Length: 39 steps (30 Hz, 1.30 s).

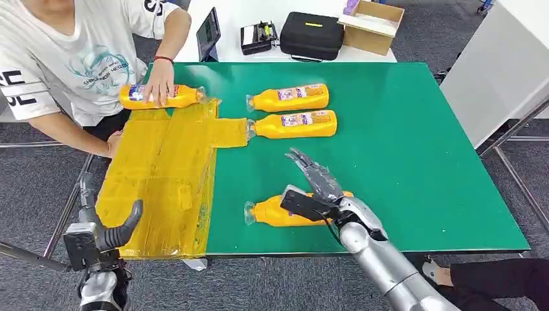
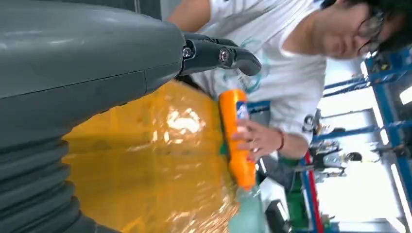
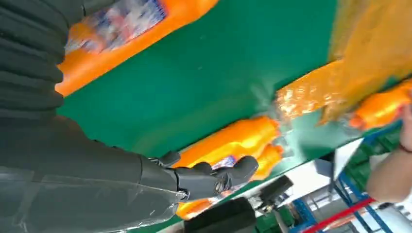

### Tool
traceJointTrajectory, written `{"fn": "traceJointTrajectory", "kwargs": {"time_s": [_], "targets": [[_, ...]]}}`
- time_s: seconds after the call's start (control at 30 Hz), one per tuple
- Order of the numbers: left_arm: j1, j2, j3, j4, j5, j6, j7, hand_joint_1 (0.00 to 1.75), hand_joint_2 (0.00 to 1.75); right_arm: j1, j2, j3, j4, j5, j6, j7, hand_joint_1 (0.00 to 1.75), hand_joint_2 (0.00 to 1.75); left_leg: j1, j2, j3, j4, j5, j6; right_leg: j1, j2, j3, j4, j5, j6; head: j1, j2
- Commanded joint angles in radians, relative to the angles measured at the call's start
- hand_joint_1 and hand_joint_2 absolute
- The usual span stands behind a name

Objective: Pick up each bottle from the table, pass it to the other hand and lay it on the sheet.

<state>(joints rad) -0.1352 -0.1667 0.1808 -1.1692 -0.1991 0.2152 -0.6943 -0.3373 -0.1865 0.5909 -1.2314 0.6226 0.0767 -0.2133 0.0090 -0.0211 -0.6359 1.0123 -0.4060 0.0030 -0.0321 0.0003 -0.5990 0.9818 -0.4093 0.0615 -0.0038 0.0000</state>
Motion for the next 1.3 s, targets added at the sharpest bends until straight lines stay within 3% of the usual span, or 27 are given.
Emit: {"fn": "traceJointTrajectory", "kwargs": {"time_s": [0.03, 0.57, 0.87, 0.93, 1.3], "targets": [[-0.029, -0.019, -0.048, 0.085, -0.056, -0.01, -0.004, 0.0, 1.75, -0.047, -0.104, 0.101, -0.003, -0.064, 0.079, 0.007, 0.0, 1.75, 0.0, 0.002, 0.003, 0.0, -0.002, 0.0, 0.001, 0.0, 0.003, -0.001, -0.001, -0.003, 0.0, 0.0], [-0.098, -0.015, -0.101, 0.222, -0.086, -0.019, -0.004, 0.0, 1.75, -0.022, -0.085, 0.236, 0.068, -0.136, 0.121, -0.04, 0.0, 1.75, 0.001, 0.001, 0.004, -0.001, -0.001, 0.0, 0.002, 0.0, 0.004, -0.001, -0.001, -0.003, 0.0, 0.0], [-0.106, -0.021, -0.102, 0.234, -0.083, -0.026, -0.002, 0.0, 1.75, -0.028, -0.182, 0.264, 0.027, -0.117, 0.118, -0.003, 0.0, 1.75, 0.001, 0.0, 0.004, 0.0, -0.002, 0.0, 0.001, -0.001, 0.005, -0.001, -0.001, -0.003, 0.0, 0.0], [-0.1, -0.026, -0.099, 0.232, -0.076, -0.032, -0.003, 0.0, 1.75, -0.032, -0.244, 0.273, -0.035, -0.098, 0.126, 0.025, 0.0, 1.75, 0.001, 0.001, 0.004, 0.001, -0.002, 0.0, 0.002, -0.001, 0.005, -0.001, -0.002, -0.004, 0.0, 0.0], [-0.072, -0.022, -0.083, 0.198, -0.054, -0.032, 0.012, 0.0, 1.75, 0.059, -0.381, 0.17, -0.205, -0.069, 0.103, 0.091, 0.0, 1.75, 0.0, 0.0, 0.003, 0.001, -0.002, 0.0, 0.001, -0.001, 0.004, 0.0, -0.002, -0.004, 0.0, 0.0]]}}
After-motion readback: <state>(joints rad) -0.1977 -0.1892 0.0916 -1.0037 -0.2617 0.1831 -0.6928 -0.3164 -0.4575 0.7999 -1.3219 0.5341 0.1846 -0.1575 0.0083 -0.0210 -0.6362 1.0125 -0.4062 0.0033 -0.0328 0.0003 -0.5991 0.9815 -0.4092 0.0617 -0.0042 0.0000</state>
